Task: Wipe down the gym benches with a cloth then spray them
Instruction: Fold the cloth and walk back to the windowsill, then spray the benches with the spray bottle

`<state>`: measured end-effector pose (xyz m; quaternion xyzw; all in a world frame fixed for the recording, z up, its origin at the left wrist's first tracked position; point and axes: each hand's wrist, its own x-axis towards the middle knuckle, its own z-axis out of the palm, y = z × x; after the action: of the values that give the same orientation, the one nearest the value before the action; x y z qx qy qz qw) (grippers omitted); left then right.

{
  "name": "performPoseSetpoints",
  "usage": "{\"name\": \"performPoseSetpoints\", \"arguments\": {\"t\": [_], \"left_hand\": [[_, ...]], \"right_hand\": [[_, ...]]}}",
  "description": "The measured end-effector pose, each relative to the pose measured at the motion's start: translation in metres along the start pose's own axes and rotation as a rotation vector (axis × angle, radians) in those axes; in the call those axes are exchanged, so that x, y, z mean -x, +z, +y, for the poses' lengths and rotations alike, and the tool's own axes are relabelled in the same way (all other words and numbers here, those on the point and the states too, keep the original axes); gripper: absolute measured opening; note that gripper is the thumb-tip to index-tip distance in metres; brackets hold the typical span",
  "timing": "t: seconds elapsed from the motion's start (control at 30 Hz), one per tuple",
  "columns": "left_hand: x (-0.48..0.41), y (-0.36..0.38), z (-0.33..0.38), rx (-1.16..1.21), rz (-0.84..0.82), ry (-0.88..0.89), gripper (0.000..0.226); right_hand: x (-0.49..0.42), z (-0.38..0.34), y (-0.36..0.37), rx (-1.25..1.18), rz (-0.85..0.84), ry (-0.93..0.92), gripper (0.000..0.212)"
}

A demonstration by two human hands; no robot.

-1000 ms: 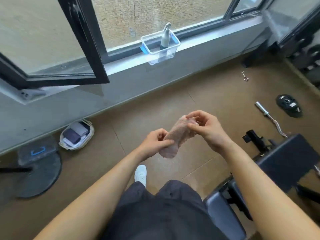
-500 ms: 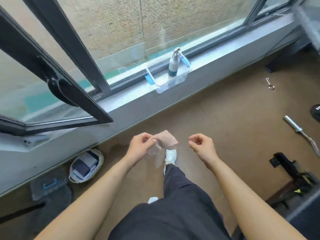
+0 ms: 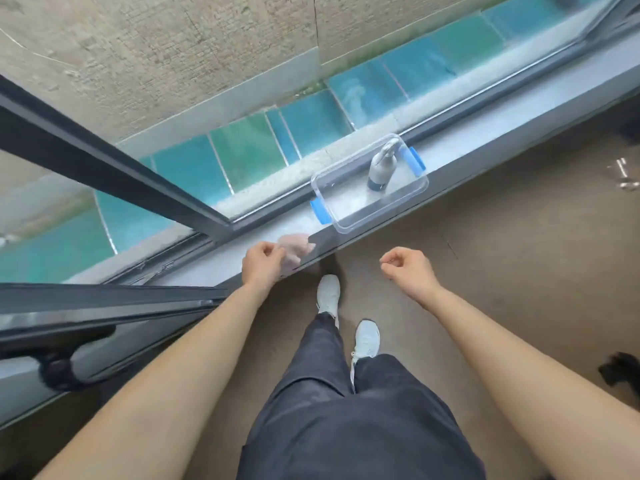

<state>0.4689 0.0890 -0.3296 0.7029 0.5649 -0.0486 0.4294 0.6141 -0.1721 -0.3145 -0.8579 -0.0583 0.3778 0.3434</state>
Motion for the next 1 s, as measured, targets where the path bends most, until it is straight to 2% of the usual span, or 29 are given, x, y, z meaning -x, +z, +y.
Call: {"name": "performPoseSetpoints", "arguments": {"t": [0.13,0.2,0.27,0.4,0.5,0.6,0.67,0.77,0.87,1.0], "left_hand": [[-0.06,0.01,0.023,-0.01,-0.036,-0.029,0.013],[-0.08,0.011,0.028,-0.034,-0.061,-0.047,0.024],[-0.093,0.009,0.029,-0.058,-0.082,-0.073,0.031],[-0.099,0.014,0.025,0.056,-0.194,-0.113,0.017],[-0.087,0.02,0.019,0.125,-0.257,-0.094,0.018],[-0.05,0.019,0.045,0.167,-0.259,-0.027,0.007],[-0.033,0.023,0.058,0.202,-0.273,-0.008,0.012],[-0.017,0.028,0.075,0.242,-0.277,-0.019,0.012],[-0.013,0.031,0.093,0.29,-0.242,-0.018,0.011],[-0.017,0.035,0.116,0.332,-0.204,-0.023,0.012]], "right_hand": [[-0.046,-0.035,-0.009,0.039,0.016,0.003,0.011],[-0.066,-0.049,-0.011,0.041,0.037,-0.002,0.008],[-0.086,-0.061,-0.013,0.033,0.075,-0.014,0.013],[-0.127,-0.077,-0.02,0.03,0.165,-0.003,0.051],[-0.165,-0.09,-0.033,0.008,0.245,0.027,0.082],[-0.201,-0.102,-0.044,-0.001,0.237,0.034,0.095],[-0.222,-0.11,-0.049,-0.012,0.175,0.095,0.089],[-0.247,-0.119,-0.048,-0.05,0.16,0.156,0.053],[-0.255,-0.136,-0.051,-0.003,0.157,0.167,0.025],[-0.257,-0.14,-0.07,0.013,0.092,0.189,0.012]]}}
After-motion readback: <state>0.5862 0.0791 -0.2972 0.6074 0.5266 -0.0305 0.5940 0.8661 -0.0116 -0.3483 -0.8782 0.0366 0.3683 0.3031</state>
